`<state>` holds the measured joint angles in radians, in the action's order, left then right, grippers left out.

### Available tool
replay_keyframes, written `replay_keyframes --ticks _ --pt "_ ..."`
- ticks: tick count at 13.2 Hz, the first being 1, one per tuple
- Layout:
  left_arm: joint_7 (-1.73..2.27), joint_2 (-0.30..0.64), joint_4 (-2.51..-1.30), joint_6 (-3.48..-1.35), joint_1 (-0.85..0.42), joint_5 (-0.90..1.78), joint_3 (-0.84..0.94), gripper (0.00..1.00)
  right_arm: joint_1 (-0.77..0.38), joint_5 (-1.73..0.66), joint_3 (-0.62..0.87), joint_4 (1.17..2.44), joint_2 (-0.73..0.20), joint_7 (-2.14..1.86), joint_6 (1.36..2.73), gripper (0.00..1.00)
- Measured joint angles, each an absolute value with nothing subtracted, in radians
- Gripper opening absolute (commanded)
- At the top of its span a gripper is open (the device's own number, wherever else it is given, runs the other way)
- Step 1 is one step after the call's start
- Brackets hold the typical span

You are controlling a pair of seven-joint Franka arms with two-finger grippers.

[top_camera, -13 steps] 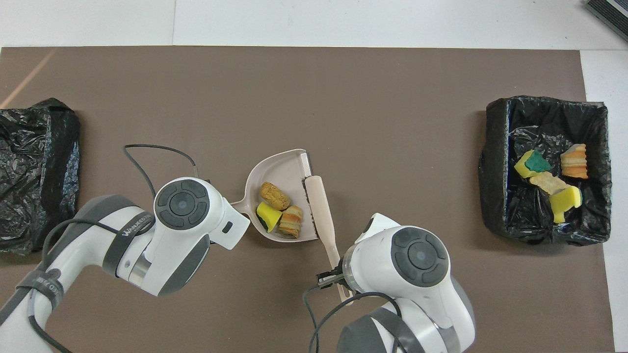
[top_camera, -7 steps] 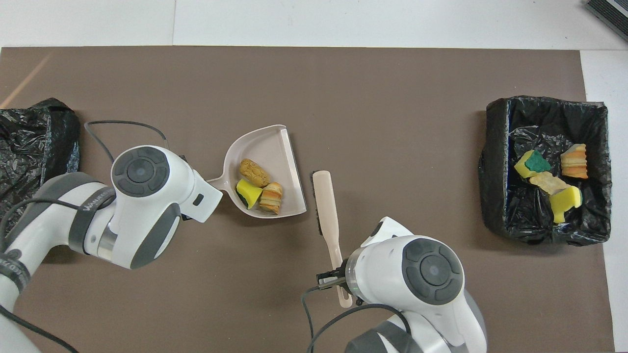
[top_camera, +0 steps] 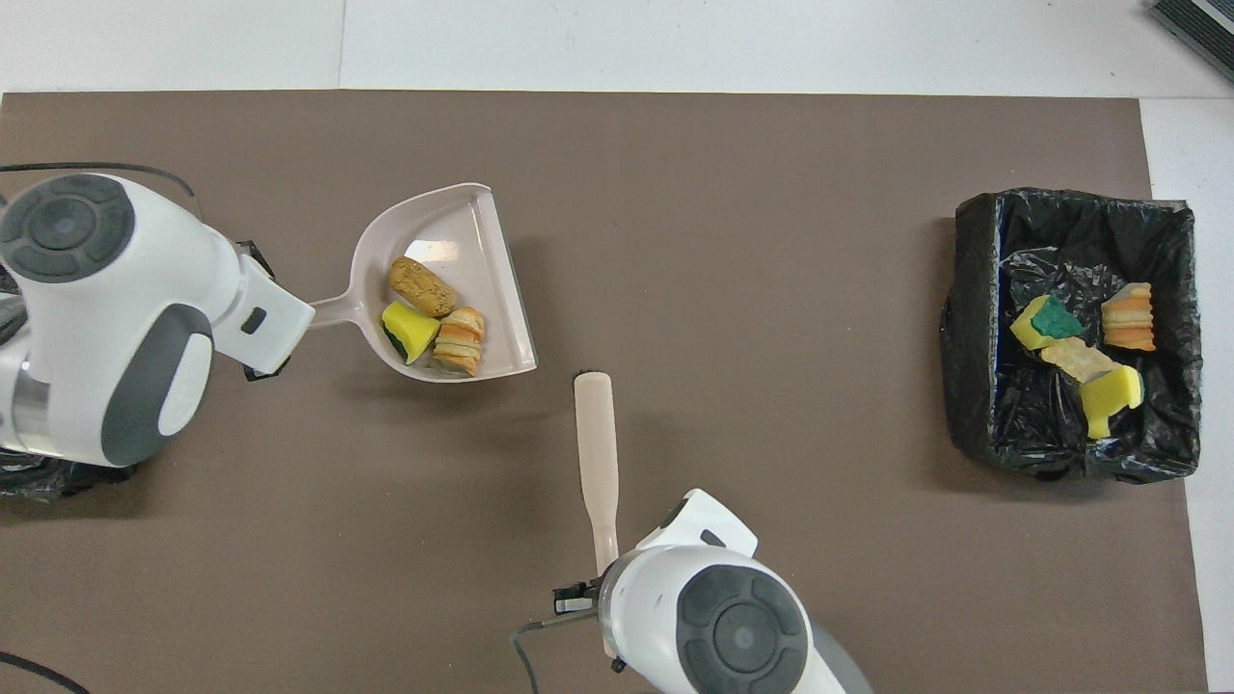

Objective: Sweep and dump trash in bin
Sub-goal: 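Drop the brush with the right gripper while the left gripper carries the dustpan, then tip the dustpan into the bin beside the left gripper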

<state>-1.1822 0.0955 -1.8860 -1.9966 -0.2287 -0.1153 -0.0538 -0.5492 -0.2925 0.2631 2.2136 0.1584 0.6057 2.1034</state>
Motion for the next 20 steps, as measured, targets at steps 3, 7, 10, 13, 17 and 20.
replay_keyframes --ticks 3,7,10,13,17,20 --pt "-1.395 0.099 -1.816 -1.939 -0.088 -0.072 -0.056 0.00 -0.657 -0.284 0.266 2.214 0.121 0.749 2.138 0.00" --pt "-1.616 0.105 -1.776 -1.920 0.081 -0.018 -0.057 0.00 -0.792 -0.262 0.266 2.216 0.025 0.926 2.144 0.00" --pt "-1.809 0.107 -1.773 -1.920 0.231 0.024 -0.058 0.00 -0.833 -0.226 0.267 2.225 -0.027 0.963 2.144 0.00" --pt "-1.945 0.107 -1.768 -1.922 0.360 0.040 -0.059 0.00 -0.832 -0.223 0.266 2.246 -0.027 0.960 2.144 0.00" --pt "-2.174 0.141 -1.713 -1.940 0.478 0.040 -0.062 0.00 -0.834 -0.223 0.266 2.259 -0.027 0.960 2.155 0.42" --pt "-2.233 0.231 -1.562 -1.955 0.510 0.004 -0.063 0.00 -0.825 -0.223 0.263 2.259 -0.029 0.959 2.168 0.98"
